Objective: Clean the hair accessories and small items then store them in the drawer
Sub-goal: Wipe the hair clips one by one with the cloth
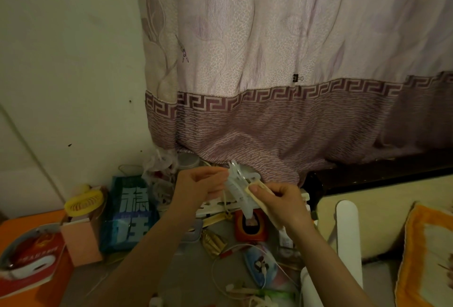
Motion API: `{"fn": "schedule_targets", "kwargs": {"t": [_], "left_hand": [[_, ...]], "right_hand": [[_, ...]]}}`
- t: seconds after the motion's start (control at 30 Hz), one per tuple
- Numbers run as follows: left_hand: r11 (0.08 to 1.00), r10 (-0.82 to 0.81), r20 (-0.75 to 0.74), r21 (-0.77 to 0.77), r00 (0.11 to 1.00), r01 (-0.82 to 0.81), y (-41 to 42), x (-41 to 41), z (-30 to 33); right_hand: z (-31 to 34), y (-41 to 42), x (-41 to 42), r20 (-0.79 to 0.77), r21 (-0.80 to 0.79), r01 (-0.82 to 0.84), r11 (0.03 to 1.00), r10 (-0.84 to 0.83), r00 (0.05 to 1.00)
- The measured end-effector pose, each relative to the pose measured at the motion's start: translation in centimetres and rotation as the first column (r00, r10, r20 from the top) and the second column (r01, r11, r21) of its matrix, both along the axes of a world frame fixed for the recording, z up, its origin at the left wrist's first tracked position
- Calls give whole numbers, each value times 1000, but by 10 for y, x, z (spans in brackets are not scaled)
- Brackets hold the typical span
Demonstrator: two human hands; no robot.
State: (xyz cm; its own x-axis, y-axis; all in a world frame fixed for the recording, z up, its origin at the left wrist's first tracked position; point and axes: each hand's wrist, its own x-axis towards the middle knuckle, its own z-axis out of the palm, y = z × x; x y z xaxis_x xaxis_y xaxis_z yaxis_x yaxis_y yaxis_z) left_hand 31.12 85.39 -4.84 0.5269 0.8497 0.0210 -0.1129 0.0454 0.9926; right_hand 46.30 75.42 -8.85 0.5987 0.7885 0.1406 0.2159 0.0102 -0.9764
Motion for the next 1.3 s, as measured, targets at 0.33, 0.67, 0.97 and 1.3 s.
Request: {"fn": "schedule_targets", "kwargs": {"t": [0.33,0.67,0.97,1.3], "left_hand": [[998,27,17,-65,999,-25,7,-3,0],[992,-119,-138,15,983,122,13,-2,12],[977,-196,-194,43,961,207,2,5,12],[963,-232,-275,73,933,261,4,3,6]], "right_hand": [[-6,-11,5,-171,-16,-61,998,57,984],[26,-14,19,-236,117,9,993,19,972],[42,2,12,-158,43,-126,991,132,979],[26,2,9,-194,54,-130,990,138,971]]}}
